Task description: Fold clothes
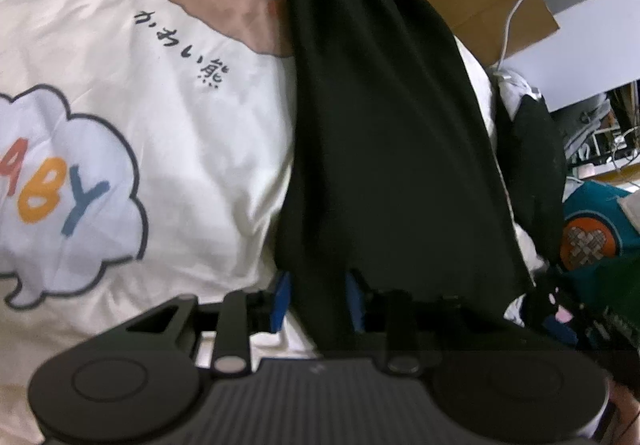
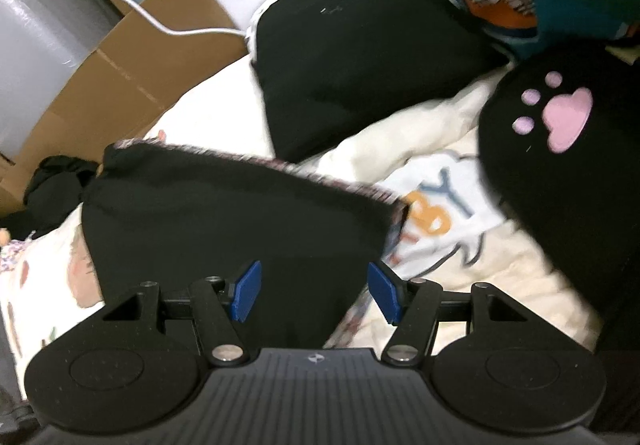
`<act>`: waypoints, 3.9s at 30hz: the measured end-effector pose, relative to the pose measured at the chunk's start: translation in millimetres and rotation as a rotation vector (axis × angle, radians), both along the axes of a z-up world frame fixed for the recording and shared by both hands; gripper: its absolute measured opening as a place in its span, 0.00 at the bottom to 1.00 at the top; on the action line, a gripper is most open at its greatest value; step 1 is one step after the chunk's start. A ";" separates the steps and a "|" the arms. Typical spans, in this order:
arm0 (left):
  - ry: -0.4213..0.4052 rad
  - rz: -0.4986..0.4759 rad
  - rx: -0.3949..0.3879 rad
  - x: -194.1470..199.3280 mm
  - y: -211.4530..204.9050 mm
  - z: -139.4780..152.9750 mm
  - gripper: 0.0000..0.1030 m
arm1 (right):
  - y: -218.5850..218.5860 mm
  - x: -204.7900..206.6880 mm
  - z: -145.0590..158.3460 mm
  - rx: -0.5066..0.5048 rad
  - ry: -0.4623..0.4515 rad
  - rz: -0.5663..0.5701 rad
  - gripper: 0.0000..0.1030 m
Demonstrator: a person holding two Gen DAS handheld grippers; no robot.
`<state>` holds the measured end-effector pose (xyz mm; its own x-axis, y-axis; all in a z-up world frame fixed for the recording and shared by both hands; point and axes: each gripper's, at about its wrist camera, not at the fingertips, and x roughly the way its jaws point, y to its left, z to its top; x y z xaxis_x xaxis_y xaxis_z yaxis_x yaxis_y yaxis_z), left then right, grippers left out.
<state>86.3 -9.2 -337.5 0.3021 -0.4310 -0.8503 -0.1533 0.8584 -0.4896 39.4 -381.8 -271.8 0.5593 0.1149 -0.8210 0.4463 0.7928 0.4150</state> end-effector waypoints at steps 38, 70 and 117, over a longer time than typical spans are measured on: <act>0.159 -0.256 -0.032 -29.3 -92.3 -37.0 0.03 | -48.8 51.4 -46.1 -0.096 0.125 0.049 0.08; 0.117 -0.242 -0.171 -32.4 -92.9 -65.8 0.36 | -82.1 49.1 -44.8 0.037 0.084 0.000 0.45; 0.112 -0.229 -0.290 -19.2 -82.8 -67.9 0.06 | -40.8 117.3 -65.5 0.041 0.165 0.552 0.07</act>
<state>67.2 -92.0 -405.4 0.0823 -0.7038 -0.7056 -0.0403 0.7051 -0.7080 156.7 -422.6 -337.3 0.2723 0.3870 -0.8809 0.0328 0.9113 0.4105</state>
